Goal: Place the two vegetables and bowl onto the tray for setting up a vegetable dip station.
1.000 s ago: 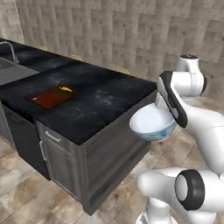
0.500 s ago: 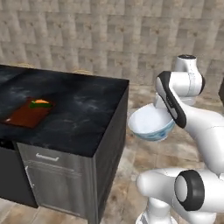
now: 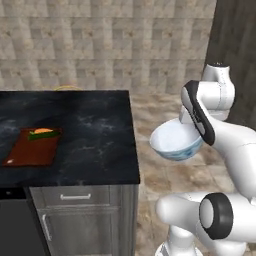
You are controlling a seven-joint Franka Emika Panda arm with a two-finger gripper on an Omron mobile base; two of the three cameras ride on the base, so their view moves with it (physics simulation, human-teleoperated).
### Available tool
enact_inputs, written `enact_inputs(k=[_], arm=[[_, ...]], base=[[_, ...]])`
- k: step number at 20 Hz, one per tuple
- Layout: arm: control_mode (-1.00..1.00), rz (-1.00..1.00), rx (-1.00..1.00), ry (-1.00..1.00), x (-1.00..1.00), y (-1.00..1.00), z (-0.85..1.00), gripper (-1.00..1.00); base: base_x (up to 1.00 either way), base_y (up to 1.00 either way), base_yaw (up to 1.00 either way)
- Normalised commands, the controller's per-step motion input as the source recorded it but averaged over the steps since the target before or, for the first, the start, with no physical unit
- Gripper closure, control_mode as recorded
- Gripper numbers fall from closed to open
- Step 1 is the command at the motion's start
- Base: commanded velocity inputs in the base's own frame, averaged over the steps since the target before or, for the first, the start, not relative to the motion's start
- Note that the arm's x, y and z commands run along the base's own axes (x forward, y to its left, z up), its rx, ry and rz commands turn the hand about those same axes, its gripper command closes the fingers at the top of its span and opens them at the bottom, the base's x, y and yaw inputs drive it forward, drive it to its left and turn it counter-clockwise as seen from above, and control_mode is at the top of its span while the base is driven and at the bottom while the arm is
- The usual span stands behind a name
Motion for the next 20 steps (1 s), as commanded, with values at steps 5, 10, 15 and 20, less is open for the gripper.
enact_inputs(k=[5,10,15,20], arm=[[1.00,0.00,0.00,0.00,0.00,0.00,0.00,1.00],[1.00,0.00,0.00,0.00,0.00,0.00,0.00,1.00],[1.00,0.00,0.00,0.00,0.00,0.00,0.00,1.00],[1.00,0.00,0.00,0.00,0.00,0.00,0.00,1.00]], base=[[-0.35,1.00,-0.25],[-0.11,1.00,-0.27],[0.00,1.00,-0.35],[0.00,0.94,-0.36]])
